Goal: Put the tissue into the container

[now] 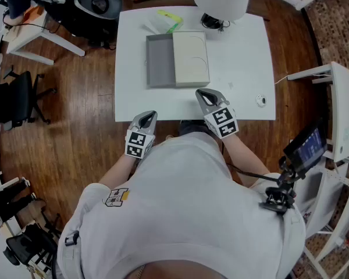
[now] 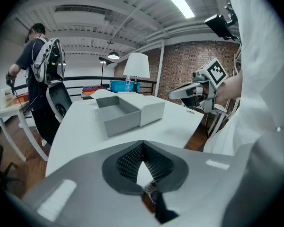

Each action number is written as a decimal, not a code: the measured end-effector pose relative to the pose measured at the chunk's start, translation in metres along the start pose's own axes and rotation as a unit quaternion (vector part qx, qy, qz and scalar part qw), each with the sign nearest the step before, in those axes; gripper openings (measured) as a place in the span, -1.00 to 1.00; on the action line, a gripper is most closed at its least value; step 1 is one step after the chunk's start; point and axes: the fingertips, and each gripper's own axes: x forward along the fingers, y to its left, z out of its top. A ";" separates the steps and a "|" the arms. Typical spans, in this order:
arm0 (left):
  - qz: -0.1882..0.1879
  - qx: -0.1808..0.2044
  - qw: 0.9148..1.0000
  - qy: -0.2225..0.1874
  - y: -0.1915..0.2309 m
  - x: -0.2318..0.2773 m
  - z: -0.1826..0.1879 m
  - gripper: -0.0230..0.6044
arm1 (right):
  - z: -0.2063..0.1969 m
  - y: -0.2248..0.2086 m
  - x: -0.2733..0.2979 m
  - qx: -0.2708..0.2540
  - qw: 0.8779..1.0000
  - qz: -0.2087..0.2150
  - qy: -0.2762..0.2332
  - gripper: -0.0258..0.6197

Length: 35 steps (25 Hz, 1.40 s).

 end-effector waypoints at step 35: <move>-0.076 0.501 0.861 0.037 0.214 0.226 0.266 -0.43 | 0.120 -0.141 0.149 -0.131 0.986 -0.014 0.100 -0.90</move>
